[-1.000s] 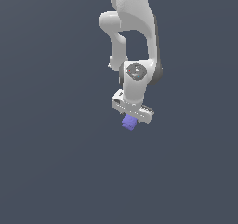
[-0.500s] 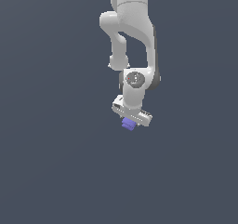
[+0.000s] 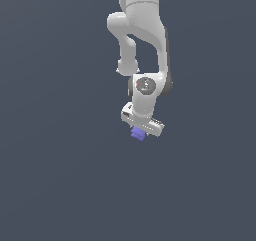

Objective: Pick up the object and move it to a goal position.

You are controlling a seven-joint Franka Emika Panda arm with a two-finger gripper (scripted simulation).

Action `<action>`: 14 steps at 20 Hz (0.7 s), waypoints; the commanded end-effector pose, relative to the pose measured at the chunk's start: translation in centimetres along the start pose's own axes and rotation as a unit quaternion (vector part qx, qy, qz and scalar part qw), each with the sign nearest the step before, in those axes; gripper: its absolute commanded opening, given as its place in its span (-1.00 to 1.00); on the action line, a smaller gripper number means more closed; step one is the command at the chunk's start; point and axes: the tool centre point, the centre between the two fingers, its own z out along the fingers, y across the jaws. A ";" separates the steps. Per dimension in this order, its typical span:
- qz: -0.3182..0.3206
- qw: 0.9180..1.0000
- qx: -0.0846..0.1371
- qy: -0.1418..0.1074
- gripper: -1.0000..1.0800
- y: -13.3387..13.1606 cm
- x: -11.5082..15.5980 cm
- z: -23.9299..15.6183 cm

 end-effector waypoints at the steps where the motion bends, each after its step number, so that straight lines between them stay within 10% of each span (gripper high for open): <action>1: 0.000 1.000 0.000 0.000 -1.00 0.0 0.0 0.0; 14: 0.000 1.000 0.000 0.000 -1.00 -0.1 1.8 -4.6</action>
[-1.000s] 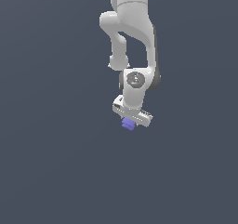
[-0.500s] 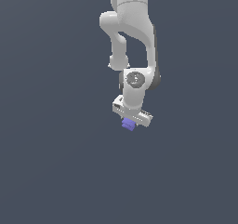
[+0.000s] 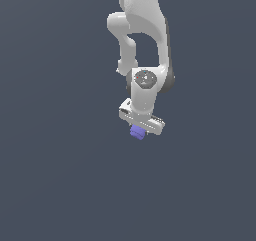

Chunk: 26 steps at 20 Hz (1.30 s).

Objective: Pick up the object and move it to a goal position.

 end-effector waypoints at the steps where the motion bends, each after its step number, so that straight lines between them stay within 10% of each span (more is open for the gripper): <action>1: 0.000 1.000 0.000 0.000 -1.00 0.0 0.7 -1.7; 26: 0.000 1.000 0.000 0.000 -1.00 -1.0 9.8 -23.5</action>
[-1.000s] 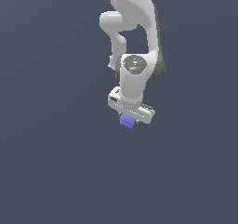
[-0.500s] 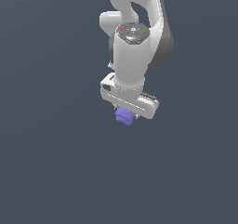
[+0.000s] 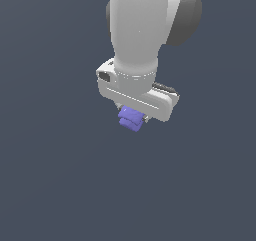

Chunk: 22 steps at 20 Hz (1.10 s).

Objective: Pick up the object and move it to a goal position.

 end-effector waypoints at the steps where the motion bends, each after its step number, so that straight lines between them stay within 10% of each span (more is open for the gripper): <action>1: 0.000 1.000 0.000 -0.001 -1.00 -0.1 0.7 -1.7; 22: 0.000 1.000 0.000 -0.001 -1.00 -0.7 4.4 -9.3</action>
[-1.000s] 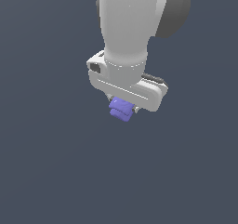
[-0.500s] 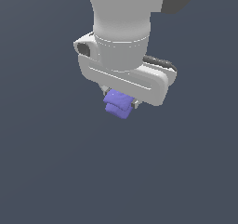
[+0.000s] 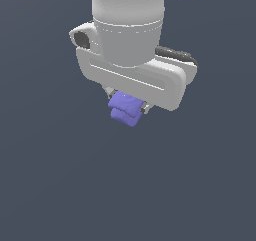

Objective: Pick up the object and move it to a goal position.

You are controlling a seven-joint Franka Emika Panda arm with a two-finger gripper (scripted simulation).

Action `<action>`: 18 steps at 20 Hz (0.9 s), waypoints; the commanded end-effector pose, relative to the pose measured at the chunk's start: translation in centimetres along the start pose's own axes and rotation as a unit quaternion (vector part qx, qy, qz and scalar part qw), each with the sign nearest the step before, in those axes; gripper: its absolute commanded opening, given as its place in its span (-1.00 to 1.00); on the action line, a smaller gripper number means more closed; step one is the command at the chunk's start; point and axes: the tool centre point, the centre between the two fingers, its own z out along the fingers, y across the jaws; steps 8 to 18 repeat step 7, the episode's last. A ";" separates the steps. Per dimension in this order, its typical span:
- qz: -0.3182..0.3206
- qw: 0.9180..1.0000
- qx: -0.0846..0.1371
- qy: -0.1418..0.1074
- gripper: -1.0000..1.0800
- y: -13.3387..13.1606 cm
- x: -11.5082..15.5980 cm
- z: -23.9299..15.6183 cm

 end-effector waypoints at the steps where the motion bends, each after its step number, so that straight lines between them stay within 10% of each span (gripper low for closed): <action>1: 0.000 1.000 0.000 0.000 -1.00 0.0 0.2 -0.3; 18: 0.000 1.000 0.000 0.000 -1.00 -0.1 0.3 -0.5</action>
